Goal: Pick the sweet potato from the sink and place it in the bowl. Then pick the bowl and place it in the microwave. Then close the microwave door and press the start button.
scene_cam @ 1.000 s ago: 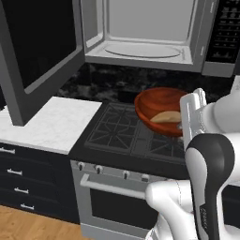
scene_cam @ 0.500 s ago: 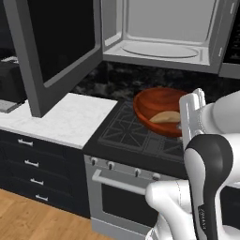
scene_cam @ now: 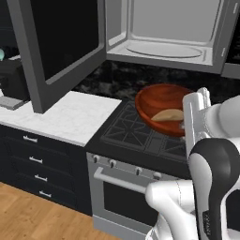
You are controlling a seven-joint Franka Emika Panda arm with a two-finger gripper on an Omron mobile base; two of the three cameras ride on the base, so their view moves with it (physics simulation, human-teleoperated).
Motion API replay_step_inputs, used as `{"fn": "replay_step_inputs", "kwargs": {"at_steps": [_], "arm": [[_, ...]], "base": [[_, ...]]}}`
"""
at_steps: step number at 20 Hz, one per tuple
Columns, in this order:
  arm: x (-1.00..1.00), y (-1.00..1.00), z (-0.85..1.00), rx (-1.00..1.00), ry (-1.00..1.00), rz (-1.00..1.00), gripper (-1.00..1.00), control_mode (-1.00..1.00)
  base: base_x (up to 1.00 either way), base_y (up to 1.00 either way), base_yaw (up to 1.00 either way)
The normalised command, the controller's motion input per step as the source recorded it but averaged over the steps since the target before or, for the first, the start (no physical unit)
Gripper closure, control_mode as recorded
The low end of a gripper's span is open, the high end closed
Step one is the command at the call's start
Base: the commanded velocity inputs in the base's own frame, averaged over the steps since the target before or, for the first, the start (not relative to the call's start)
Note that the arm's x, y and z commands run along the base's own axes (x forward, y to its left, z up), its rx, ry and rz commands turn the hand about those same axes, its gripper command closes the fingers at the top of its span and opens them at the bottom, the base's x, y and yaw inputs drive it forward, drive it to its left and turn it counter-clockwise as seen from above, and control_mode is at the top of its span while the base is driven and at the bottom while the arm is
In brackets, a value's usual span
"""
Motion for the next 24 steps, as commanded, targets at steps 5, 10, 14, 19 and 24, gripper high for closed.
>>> {"fn": "replay_step_inputs", "kwargs": {"at_steps": [5, 10, 14, 19, 24], "arm": [[-0.25, -0.07, 0.62, 0.00, -0.08, 0.00, 1.00, -1.00], [-0.02, -0.19, 0.66, 0.00, 0.00, -0.02, 1.00, -1.00], [0.02, -0.07, 0.44, 0.00, -0.05, -0.01, 1.00, -1.00], [0.45, -0.01, 0.08, 0.00, 0.00, 0.00, 1.00, -1.00], [0.52, -0.04, 0.05, 0.00, -0.01, -0.02, 1.00, -1.00]], "base": [[0.00, 0.00, 0.00], [0.00, 0.00, 0.00], [0.00, 0.00, 0.00], [0.00, 0.00, 0.00], [0.00, 0.00, 0.00]]}}
